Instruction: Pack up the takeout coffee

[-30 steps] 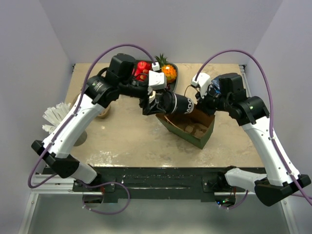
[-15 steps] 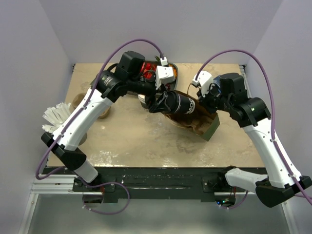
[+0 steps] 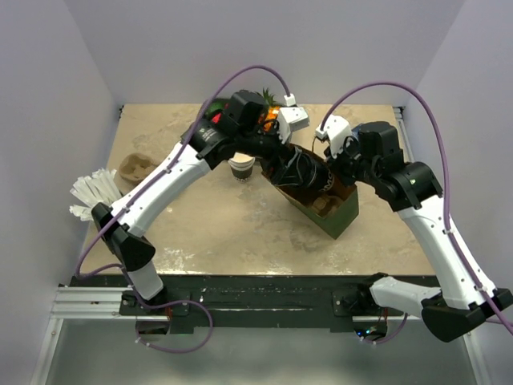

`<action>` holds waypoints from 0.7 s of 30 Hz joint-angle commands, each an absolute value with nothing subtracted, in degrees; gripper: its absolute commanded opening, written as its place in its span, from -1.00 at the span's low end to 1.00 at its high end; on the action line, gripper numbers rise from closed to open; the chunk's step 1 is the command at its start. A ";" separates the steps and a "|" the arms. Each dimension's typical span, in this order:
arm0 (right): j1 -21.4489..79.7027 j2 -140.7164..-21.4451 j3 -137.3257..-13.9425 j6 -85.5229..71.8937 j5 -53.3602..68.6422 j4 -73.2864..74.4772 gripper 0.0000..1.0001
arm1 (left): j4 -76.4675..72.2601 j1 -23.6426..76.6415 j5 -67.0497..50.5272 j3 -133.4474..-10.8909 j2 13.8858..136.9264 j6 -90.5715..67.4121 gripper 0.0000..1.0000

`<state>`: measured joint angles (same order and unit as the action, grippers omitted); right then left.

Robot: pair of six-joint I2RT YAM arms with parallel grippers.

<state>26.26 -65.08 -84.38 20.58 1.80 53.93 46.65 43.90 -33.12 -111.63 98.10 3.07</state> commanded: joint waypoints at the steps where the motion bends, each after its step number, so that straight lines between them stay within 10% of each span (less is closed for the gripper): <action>1: 26.63 -63.37 -84.11 18.55 -0.96 50.71 -1.00 | 43.33 44.82 -29.27 -113.47 100.19 -2.55 -1.00; 21: 26.46 -58.10 -81.57 14.50 5.79 55.81 -1.00 | 22.88 50.09 -13.36 -87.99 90.36 -1.41 -1.00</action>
<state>26.26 -59.42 -82.98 16.05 1.56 56.16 31.92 47.79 -17.02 -92.95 95.20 -2.35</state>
